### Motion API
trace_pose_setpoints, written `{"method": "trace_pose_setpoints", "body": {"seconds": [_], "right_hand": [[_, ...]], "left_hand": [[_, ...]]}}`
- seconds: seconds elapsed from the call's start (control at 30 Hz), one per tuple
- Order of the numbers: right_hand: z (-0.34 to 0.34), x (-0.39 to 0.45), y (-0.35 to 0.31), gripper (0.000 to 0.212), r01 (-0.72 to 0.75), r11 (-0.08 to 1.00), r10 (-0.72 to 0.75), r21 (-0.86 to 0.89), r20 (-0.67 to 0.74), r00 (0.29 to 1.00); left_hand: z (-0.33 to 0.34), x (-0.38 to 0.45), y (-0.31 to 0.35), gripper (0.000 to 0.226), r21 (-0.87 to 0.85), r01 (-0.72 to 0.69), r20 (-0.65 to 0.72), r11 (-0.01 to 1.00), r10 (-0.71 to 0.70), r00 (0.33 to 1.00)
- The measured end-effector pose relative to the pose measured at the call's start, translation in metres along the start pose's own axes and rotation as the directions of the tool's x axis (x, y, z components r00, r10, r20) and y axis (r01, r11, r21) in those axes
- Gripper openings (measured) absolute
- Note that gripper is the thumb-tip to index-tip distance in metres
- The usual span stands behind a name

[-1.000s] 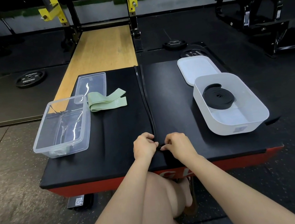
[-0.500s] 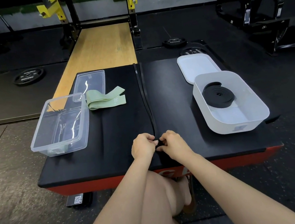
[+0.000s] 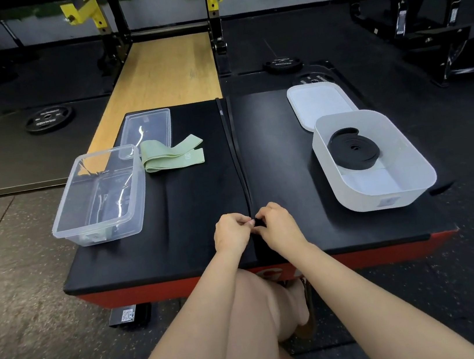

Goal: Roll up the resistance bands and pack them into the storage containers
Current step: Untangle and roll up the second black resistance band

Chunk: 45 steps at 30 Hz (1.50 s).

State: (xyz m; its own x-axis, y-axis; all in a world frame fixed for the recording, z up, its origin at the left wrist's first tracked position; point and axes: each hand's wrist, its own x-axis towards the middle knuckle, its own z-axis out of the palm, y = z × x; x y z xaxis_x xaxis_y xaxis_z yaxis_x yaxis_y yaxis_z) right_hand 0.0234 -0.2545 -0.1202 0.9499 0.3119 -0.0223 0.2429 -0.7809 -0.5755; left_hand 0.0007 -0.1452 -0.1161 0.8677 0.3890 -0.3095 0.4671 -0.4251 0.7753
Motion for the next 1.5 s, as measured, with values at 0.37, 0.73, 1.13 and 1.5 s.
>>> {"method": "trace_pose_setpoints", "body": {"seconds": [0.37, 0.73, 1.13, 1.5], "right_hand": [[-0.021, 0.01, 0.01, 0.027, 0.198, 0.979, -0.183, -0.057, 0.206, 0.961], [-0.023, 0.013, 0.015, 0.041, 0.187, 0.98, -0.163, -0.072, 0.257, 0.953], [-0.002, 0.0, 0.008, 0.031, 0.114, 0.986, -0.114, -0.12, 0.006, 0.993], [-0.021, 0.017, 0.009, 0.024, 0.308, 0.935, -0.262, -0.177, 0.242, 0.934]], "left_hand": [[-0.007, -0.002, 0.003, 0.012, 0.02, 0.06, -0.03, 0.998, -0.059, 0.998], [-0.01, 0.003, 0.018, 0.015, 0.323, 0.116, 0.035, 0.939, -0.134, 0.99], [-0.002, 0.004, 0.008, 0.03, 0.11, 0.061, -0.001, 0.992, -0.062, 0.998], [-0.008, 0.004, 0.0, 0.014, -0.033, 0.012, 0.038, 0.999, -0.01, 0.999]]}}
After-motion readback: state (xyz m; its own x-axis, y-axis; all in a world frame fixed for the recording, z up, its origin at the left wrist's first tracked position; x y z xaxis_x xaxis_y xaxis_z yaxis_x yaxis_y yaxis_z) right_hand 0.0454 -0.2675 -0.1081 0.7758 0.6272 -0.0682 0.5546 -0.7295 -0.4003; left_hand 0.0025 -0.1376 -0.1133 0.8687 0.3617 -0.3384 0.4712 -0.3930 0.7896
